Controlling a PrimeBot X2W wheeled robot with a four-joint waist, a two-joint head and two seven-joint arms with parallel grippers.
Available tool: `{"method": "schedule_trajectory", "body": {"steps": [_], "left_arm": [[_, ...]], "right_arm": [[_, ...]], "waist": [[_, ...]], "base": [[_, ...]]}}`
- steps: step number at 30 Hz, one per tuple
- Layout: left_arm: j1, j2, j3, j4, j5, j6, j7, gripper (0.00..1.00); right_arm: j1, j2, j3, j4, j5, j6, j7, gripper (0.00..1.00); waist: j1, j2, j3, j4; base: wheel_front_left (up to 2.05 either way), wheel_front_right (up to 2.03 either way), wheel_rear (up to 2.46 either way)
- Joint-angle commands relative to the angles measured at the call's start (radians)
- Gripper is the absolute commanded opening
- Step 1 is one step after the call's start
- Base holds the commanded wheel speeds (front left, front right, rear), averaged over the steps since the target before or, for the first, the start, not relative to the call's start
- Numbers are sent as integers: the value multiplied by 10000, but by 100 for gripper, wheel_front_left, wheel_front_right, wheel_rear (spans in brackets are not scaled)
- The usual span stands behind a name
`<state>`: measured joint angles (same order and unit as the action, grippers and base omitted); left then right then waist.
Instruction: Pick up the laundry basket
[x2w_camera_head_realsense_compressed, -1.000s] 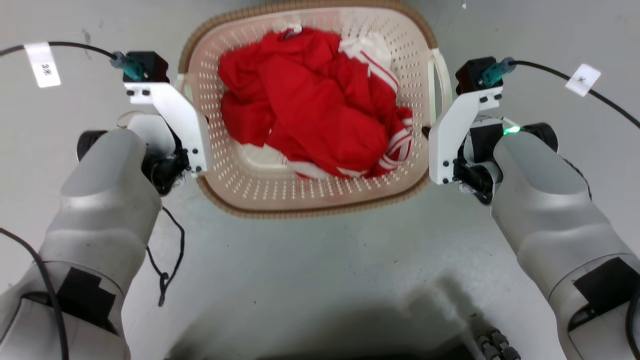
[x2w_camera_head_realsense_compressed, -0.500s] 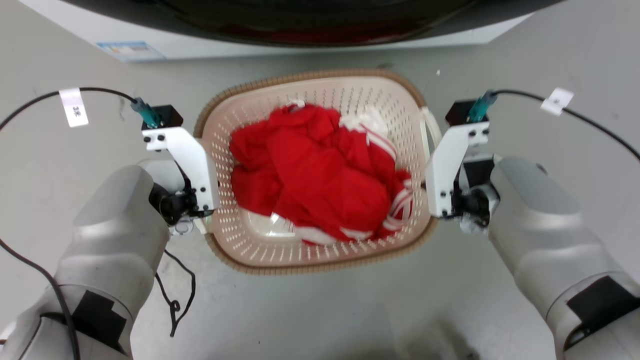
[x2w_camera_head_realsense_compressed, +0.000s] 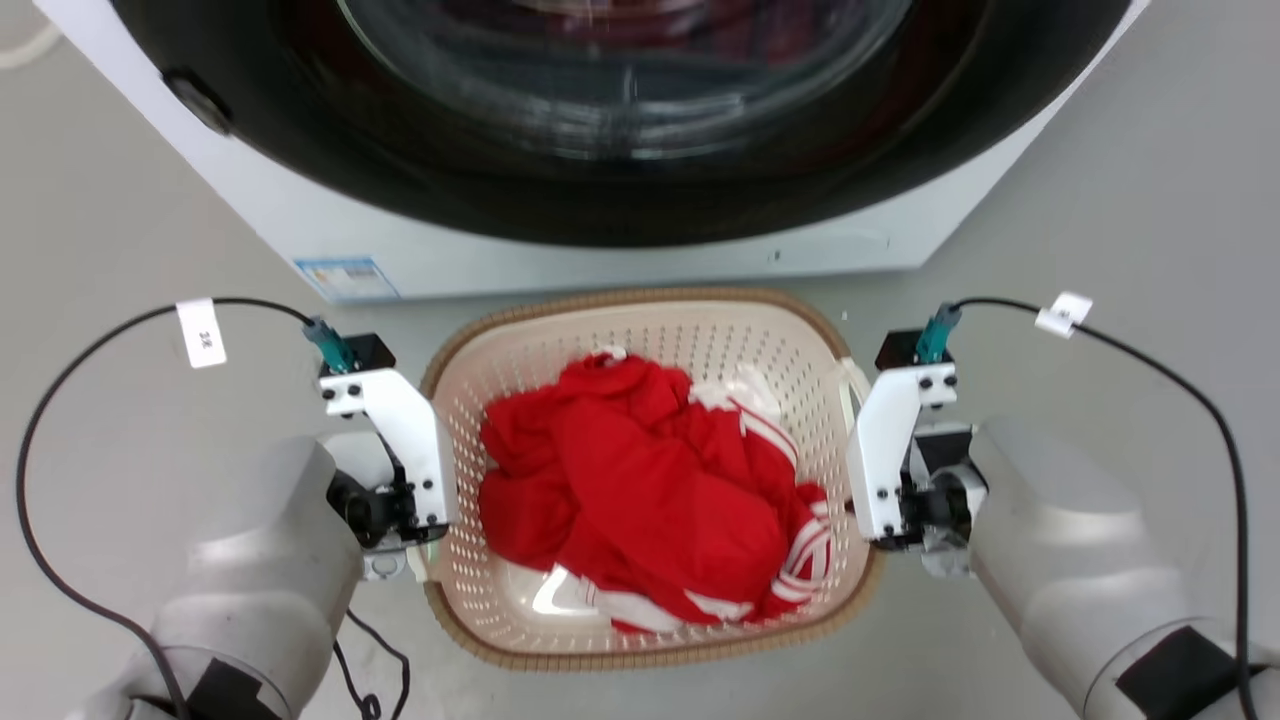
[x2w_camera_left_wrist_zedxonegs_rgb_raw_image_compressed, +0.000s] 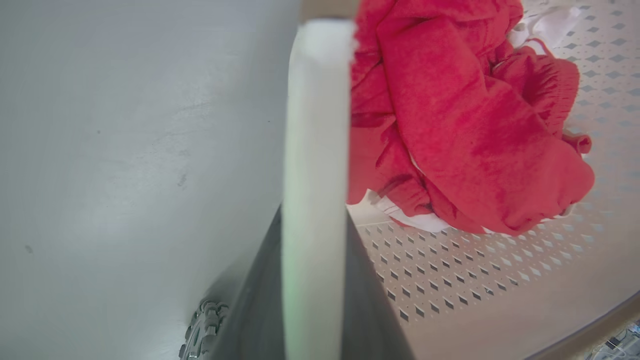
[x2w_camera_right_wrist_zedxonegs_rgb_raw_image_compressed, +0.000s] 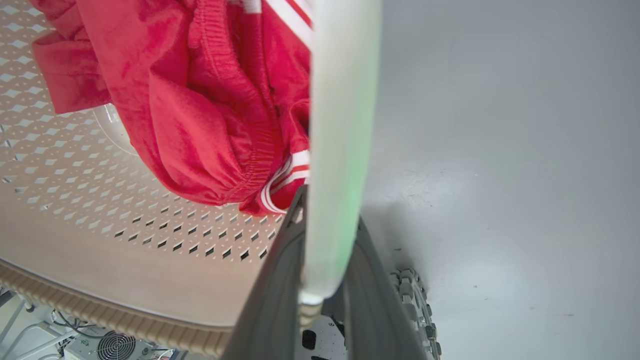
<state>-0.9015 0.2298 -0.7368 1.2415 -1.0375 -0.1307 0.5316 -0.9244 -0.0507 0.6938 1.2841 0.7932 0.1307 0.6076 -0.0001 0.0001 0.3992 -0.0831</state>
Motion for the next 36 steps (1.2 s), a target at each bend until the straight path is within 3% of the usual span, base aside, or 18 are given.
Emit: {"method": "schedule_trajectory", "body": {"steps": [1, 17, 36], "left_arm": [[187, -67, -38, 29, -50, 2, 61, 0], [1535, -461, -125, 331, -526, -10, 715, 0], [2324, -825, -21, 408, -914, 42, 1332, 0]], "right_arm": [[258, 13, 95, 22, 57, 0, 135, 0], [1670, 30, 435, 37, 527, 2, 1416, 0], [2235, 51, 20, 21, 82, 13, 2008, 0]], "waist": [[1, -1, -875, 31], [1, -1, -3718, -106], [1, -1, -4687, -40]], "base": [[0, 0, 0], [0, 0, 0], [0, 0, 0]]}}
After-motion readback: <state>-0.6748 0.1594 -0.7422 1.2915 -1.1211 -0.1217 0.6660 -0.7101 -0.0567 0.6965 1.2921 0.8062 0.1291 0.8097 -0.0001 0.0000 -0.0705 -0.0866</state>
